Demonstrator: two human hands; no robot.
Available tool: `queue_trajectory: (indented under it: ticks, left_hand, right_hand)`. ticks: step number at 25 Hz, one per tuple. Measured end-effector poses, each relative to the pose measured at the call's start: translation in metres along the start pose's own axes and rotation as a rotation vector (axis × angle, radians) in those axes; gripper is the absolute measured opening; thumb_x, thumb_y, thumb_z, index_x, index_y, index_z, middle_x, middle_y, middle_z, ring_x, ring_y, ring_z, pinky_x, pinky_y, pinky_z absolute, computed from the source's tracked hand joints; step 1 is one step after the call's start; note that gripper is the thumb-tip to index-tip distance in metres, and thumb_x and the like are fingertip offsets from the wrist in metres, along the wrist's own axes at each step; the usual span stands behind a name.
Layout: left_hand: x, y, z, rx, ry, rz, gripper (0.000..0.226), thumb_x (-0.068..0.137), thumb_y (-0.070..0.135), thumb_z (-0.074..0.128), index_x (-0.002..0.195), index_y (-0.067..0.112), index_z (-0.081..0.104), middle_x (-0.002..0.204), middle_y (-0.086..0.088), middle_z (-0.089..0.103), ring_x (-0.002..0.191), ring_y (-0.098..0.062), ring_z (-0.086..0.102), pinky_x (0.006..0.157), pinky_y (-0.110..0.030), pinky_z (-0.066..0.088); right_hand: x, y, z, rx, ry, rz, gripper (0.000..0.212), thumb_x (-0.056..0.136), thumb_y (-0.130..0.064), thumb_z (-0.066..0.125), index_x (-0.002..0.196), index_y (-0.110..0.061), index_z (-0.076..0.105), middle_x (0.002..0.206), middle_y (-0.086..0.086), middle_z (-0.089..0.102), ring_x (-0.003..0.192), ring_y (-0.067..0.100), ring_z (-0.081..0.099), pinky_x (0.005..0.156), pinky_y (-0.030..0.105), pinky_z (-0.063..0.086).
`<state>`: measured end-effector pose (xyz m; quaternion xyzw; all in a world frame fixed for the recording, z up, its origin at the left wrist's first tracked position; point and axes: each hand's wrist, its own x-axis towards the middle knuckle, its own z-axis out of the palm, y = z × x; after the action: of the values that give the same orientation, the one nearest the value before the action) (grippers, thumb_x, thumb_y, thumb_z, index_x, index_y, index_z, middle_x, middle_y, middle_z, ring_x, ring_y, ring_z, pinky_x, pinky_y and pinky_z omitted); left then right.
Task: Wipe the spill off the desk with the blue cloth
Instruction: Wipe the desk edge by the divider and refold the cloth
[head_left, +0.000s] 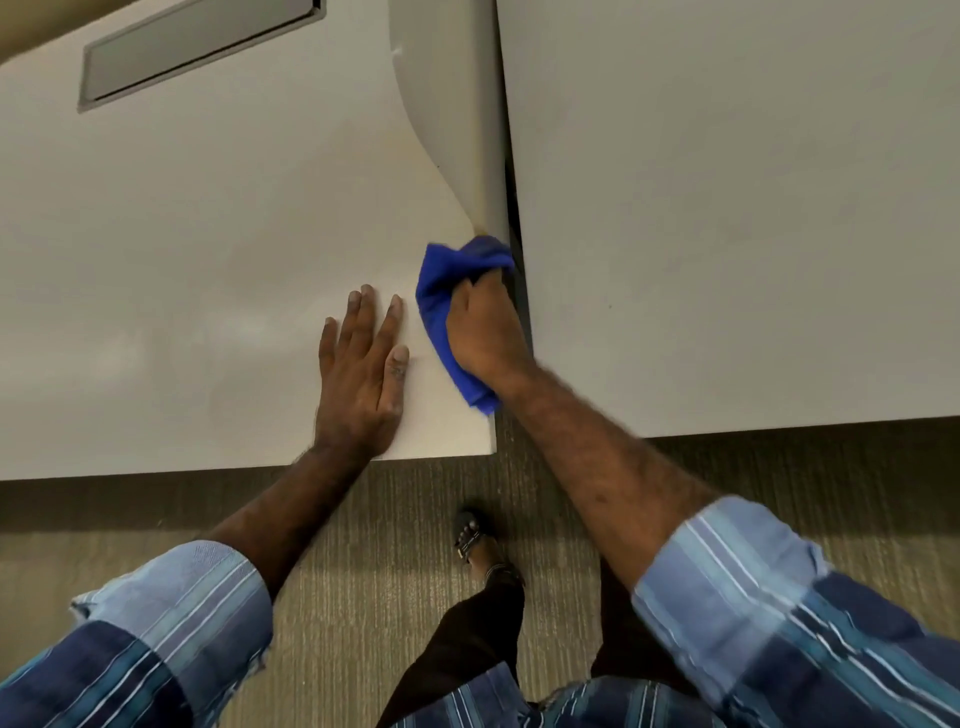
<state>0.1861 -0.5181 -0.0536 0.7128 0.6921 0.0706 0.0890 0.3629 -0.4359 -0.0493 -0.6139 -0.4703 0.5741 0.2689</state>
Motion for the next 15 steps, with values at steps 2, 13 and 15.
queue_trajectory:
  ticks: [2, 13, 15]
  left_hand:
    - [0.0, 0.003, -0.001, -0.005, -0.003, -0.003, 0.058, 0.112, 0.041, 0.018, 0.168, 0.025, 0.018, 0.178, -0.004, 0.006, 0.165, -0.016, -0.002, 0.132, -0.053, 0.005]
    - [-0.002, 0.002, -0.001, -0.001, -0.001, -0.002, 0.059, 0.111, 0.041, 0.02, 0.168, 0.024, 0.018, 0.178, -0.008, 0.007, 0.165, -0.019, -0.001, 0.132, -0.053, 0.003]
    - [-0.001, 0.002, -0.002, 0.012, -0.008, -0.003, 0.059, 0.111, 0.041, 0.021, 0.168, 0.023, 0.018, 0.178, -0.01, 0.008, 0.165, -0.021, 0.001, 0.132, -0.054, 0.004]
  right_hand:
    - [0.017, -0.008, 0.0, 0.018, 0.006, 0.037, 0.039, 0.116, -0.025, 0.038, 0.143, 0.002, 0.047, 0.122, 0.015, 0.063, 0.099, 0.019, 0.062, 0.089, 0.036, 0.041]
    - [-0.124, 0.066, 0.018, 0.097, -0.03, 0.178, 0.039, 0.116, -0.023, 0.04, 0.154, -0.022, 0.045, 0.124, -0.011, 0.058, 0.103, -0.003, 0.059, 0.105, 0.027, 0.046]
    - [-0.083, 0.039, 0.015, 0.024, 0.008, 0.096, 0.042, 0.115, -0.019, 0.039, 0.157, -0.015, 0.043, 0.129, -0.007, 0.055, 0.112, 0.005, 0.055, 0.104, 0.027, 0.039]
